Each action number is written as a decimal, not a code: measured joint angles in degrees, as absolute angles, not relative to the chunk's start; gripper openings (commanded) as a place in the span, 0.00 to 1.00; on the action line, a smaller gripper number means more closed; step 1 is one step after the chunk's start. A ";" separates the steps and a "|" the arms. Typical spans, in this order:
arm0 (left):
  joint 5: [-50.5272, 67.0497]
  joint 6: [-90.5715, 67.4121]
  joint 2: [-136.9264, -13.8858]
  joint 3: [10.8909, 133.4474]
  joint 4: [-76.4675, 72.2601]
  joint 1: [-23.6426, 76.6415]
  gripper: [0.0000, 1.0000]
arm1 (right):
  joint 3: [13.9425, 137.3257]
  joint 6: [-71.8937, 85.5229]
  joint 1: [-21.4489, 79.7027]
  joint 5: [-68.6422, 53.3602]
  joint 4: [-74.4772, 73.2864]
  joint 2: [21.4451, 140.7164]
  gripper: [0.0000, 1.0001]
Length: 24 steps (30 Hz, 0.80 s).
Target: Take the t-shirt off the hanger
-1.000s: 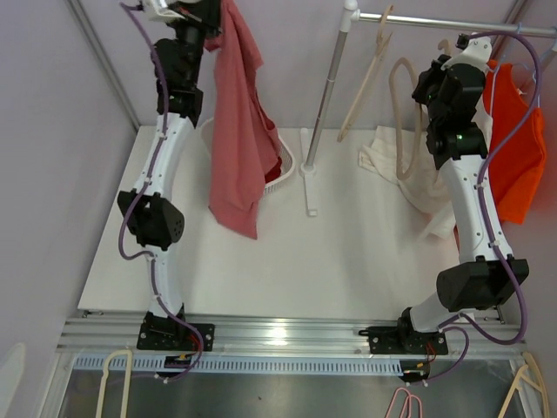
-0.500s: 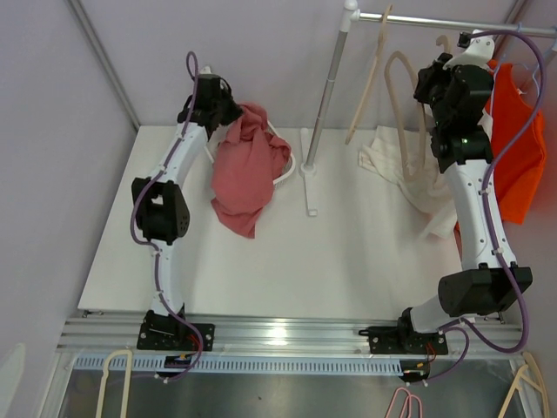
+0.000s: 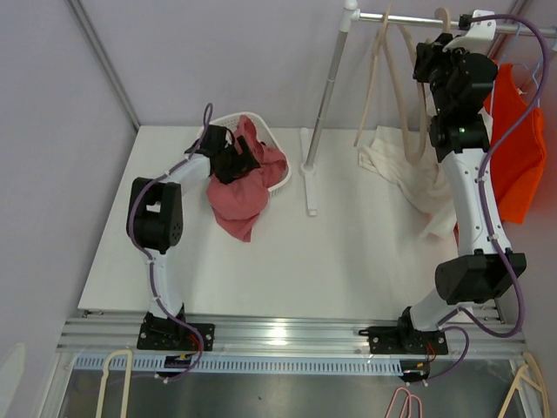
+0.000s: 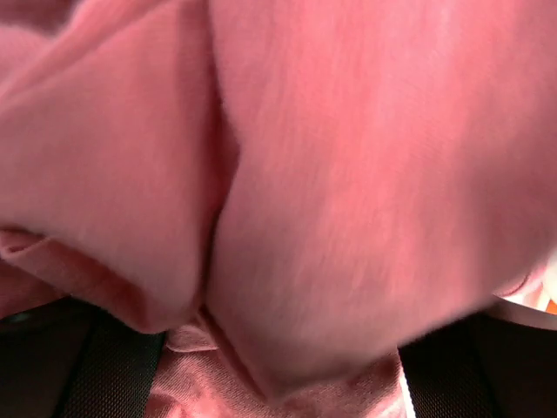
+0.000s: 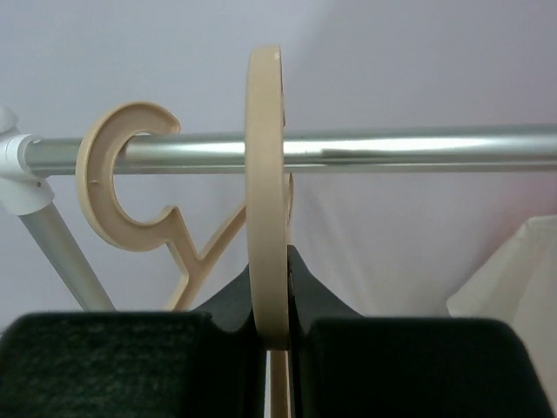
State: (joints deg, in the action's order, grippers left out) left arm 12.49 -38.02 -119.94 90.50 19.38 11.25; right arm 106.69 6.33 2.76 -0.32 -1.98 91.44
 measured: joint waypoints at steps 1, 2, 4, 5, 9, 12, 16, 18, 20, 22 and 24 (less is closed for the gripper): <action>12.45 -38.00 -118.56 88.77 18.70 11.33 0.99 | 107.09 6.33 2.76 -0.84 -1.37 92.05 0.00; 12.23 -37.98 -117.36 87.48 18.15 11.38 0.99 | 107.42 6.33 2.76 -1.21 -0.80 92.58 0.00; 11.49 -37.85 -114.67 84.79 16.80 11.64 1.00 | 108.36 6.33 2.79 -2.07 -0.21 93.95 0.00; 10.63 -37.54 -113.19 83.61 16.51 11.79 0.99 | 109.21 6.33 2.79 -2.33 -0.16 94.83 0.00; 7.22 -36.32 -105.67 80.01 15.86 12.78 0.99 | 114.78 6.35 2.87 -3.42 -0.73 99.33 0.00; 5.67 -34.85 -99.92 79.79 14.15 13.67 0.99 | 118.21 6.31 3.29 -3.79 -0.99 102.30 0.00; 4.78 -33.34 -95.39 81.08 11.51 14.09 1.00 | 120.57 6.15 4.10 -3.86 -2.00 104.68 0.00; 4.78 -32.71 -95.22 82.39 10.39 14.09 0.99 | 121.75 5.98 4.69 -3.95 -2.85 105.80 0.00; 4.93 -32.29 -95.11 82.48 9.19 14.13 1.00 | 122.08 5.87 5.23 -3.95 -3.33 106.39 0.00; 4.91 -31.73 -94.43 81.49 8.12 14.24 1.00 | 122.17 5.72 5.69 -3.95 -3.86 106.74 0.05; 4.58 -30.87 -92.58 79.77 7.66 14.59 1.00 | 122.19 5.65 5.98 -3.81 -4.25 107.04 0.21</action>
